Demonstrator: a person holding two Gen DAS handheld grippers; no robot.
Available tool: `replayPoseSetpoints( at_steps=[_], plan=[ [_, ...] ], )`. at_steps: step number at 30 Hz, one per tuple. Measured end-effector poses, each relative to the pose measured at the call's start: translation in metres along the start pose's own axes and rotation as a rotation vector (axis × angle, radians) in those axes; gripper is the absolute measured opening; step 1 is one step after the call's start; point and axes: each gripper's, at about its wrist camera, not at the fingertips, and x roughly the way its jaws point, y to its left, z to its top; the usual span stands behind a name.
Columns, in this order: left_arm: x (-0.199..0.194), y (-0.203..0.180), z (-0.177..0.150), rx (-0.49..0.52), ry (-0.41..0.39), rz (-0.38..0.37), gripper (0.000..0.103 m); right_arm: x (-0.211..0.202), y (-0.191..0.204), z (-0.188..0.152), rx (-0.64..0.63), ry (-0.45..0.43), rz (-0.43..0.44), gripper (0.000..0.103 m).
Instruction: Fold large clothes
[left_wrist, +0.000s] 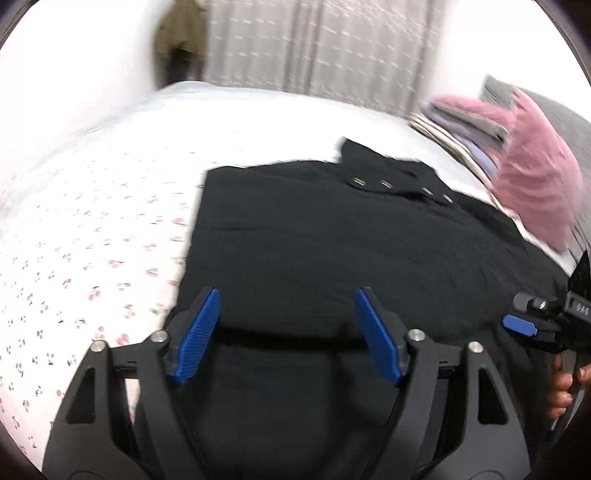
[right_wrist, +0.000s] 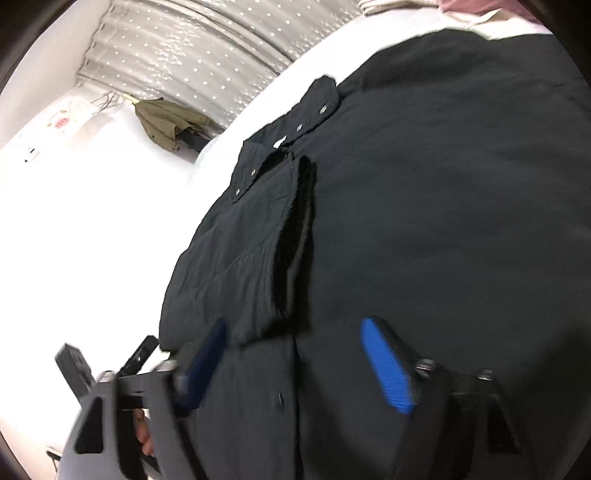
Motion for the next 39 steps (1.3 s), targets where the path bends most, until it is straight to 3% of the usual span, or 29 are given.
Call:
replayPoseSetpoints(
  at_steps=[1, 2, 5, 6, 8, 10, 12, 13, 14, 16, 19, 26, 30, 32, 35, 37, 39],
  plan=[
    [0.002, 0.004, 0.001, -0.021, -0.011, -0.014, 0.068, 0.007, 0.002, 0.004, -0.003, 0.008, 0.013, 0.023],
    [0.003, 0.009, 0.001, -0.047, -0.024, -0.034, 0.067, 0.014, 0.007, 0.010, -0.011, 0.024, 0.026, 0.010],
    [0.014, 0.015, -0.002, -0.069, -0.019, -0.067, 0.067, 0.001, 0.027, 0.018, -0.118, -0.084, -0.009, 0.010],
    [0.023, 0.014, -0.005, -0.066, 0.016, -0.061, 0.067, -0.001, 0.032, 0.018, -0.166, -0.107, -0.075, 0.010],
    [0.042, 0.005, -0.012, -0.041, 0.101, -0.057, 0.067, 0.011, 0.032, 0.017, -0.248, -0.074, -0.297, 0.010],
    [0.037, -0.008, -0.011, 0.006, 0.082, -0.018, 0.067, 0.014, 0.025, 0.012, -0.262, -0.027, -0.311, 0.013],
    [0.031, -0.020, -0.009, 0.039, 0.103, -0.012, 0.072, -0.007, 0.017, 0.011, -0.235, -0.057, -0.309, 0.024],
    [0.027, -0.022, -0.010, 0.039, 0.109, -0.019, 0.078, -0.020, 0.011, 0.013, -0.237, -0.077, -0.349, 0.037],
    [0.023, -0.022, -0.013, 0.032, 0.116, -0.029, 0.080, -0.035, 0.004, 0.016, -0.248, -0.101, -0.407, 0.059],
    [0.011, -0.024, -0.017, 0.007, 0.122, -0.039, 0.083, -0.072, -0.014, 0.022, -0.258, -0.163, -0.501, 0.078],
    [-0.003, -0.031, -0.024, -0.001, 0.153, -0.024, 0.093, -0.148, -0.067, 0.042, -0.148, -0.274, -0.607, 0.079],
    [-0.023, -0.043, -0.039, -0.032, 0.200, -0.063, 0.095, -0.295, -0.209, 0.059, 0.253, -0.448, -0.762, 0.079],
    [-0.025, -0.048, -0.047, -0.065, 0.211, -0.166, 0.098, -0.330, -0.270, 0.056, 0.414, -0.480, -0.793, 0.079],
    [-0.023, -0.052, -0.047, -0.067, 0.212, -0.172, 0.098, -0.330, -0.295, 0.058, 0.480, -0.473, -0.777, 0.080],
    [-0.020, -0.057, -0.044, -0.037, 0.181, -0.181, 0.098, -0.327, -0.300, 0.073, 0.435, -0.516, -0.828, 0.080],
    [-0.019, -0.058, -0.042, -0.025, 0.146, -0.178, 0.098, -0.324, -0.304, 0.087, 0.401, -0.510, -0.826, 0.073],
    [-0.016, -0.056, -0.039, -0.037, 0.129, -0.180, 0.098, -0.321, -0.304, 0.100, 0.400, -0.516, -0.817, 0.044]
  ],
)
